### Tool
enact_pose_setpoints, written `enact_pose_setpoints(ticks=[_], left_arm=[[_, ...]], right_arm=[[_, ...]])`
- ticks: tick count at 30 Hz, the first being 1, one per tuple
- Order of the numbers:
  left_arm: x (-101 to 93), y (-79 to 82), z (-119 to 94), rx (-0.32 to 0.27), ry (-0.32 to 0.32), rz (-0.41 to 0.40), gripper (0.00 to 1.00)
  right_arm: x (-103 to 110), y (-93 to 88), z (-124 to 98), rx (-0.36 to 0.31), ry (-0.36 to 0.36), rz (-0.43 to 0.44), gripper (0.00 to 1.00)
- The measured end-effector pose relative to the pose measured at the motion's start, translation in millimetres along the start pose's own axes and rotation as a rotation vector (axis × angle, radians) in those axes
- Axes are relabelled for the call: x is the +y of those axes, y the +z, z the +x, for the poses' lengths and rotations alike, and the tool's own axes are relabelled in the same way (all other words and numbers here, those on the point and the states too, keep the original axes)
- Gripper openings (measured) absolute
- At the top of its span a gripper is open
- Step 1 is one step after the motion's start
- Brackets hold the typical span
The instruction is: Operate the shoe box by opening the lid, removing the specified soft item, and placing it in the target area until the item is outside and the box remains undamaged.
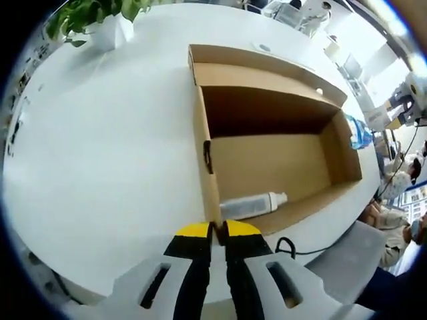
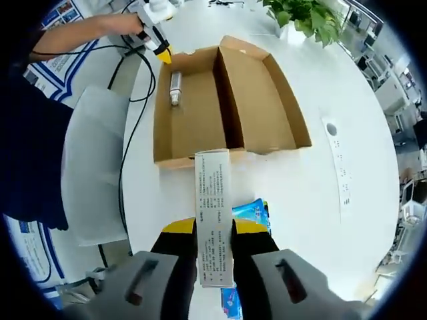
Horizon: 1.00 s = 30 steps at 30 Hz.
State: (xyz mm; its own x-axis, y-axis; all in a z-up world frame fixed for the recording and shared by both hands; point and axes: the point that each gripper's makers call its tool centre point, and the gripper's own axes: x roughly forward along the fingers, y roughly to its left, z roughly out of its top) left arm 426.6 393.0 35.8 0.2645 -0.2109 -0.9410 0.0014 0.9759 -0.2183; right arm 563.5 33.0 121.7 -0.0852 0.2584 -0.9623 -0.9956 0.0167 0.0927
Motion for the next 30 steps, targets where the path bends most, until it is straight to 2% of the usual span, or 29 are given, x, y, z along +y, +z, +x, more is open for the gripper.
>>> enact_pose_setpoints(ticks=[6,18,20,30], left_arm=[[-0.2,0.3,0,0.005,0.005,-0.002,0.03],[-0.7,1.4,1,0.007,-0.003,0.037,0.04],[-0.2,1.5,1,0.007,-0.007,0.024,0.04],[-0.5,2.7,2,0.023,-0.001,0.038,0.04]], right_arm=[[-8,-29.1,-7,0.018,-0.019,0.026,0.17],[-25,-76.3,-15,0.01,-0.028,0.084,0.17],[-27,-81.8,-15,0.011,-0.028,0.091,0.17],[-55,-125.1,-19,0.026,-0.038,0.12,0.17]])
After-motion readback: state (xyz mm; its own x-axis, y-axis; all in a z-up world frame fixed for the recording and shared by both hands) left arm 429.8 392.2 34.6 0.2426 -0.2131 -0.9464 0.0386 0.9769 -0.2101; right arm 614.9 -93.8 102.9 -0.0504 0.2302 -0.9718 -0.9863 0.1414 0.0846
